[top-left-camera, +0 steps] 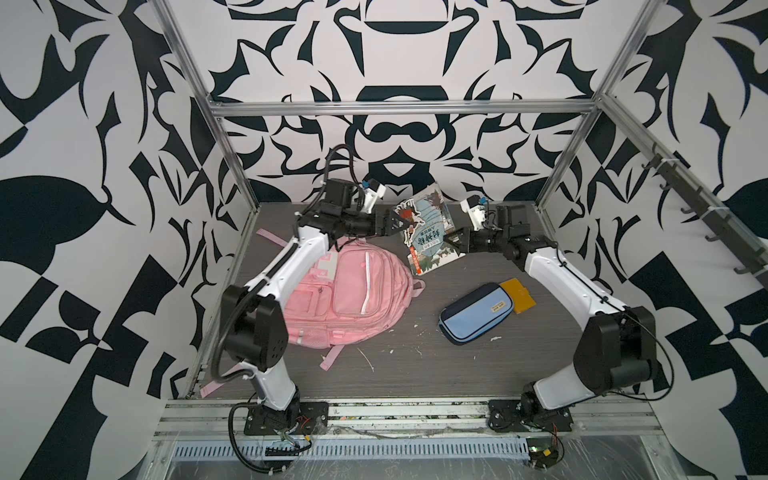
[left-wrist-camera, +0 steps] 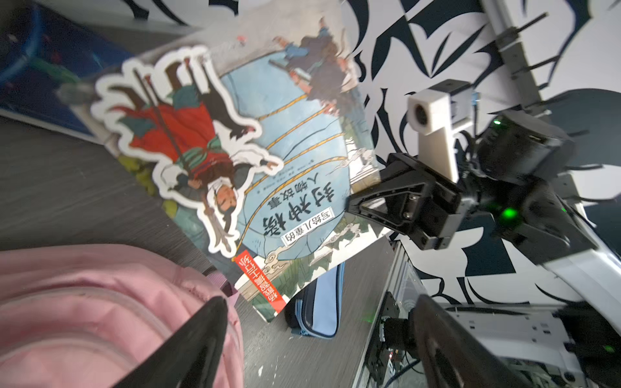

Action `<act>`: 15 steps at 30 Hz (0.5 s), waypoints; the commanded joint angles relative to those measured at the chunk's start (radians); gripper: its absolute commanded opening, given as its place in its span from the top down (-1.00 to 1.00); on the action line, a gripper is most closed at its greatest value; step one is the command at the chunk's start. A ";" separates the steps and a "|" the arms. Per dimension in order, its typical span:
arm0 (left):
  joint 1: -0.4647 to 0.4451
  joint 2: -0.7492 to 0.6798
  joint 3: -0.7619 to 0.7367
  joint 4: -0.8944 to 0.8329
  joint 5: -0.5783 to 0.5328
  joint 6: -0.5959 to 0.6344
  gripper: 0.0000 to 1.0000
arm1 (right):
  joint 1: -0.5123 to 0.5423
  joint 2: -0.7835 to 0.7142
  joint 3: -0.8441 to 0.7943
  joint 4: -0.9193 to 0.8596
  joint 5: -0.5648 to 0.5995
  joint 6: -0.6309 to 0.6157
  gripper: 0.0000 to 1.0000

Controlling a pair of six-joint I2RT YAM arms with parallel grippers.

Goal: Pack the student bag

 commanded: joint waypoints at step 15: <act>0.050 -0.278 0.046 -0.366 -0.099 0.427 -0.90 | 0.219 -0.102 0.241 -0.558 -0.173 -0.485 1.00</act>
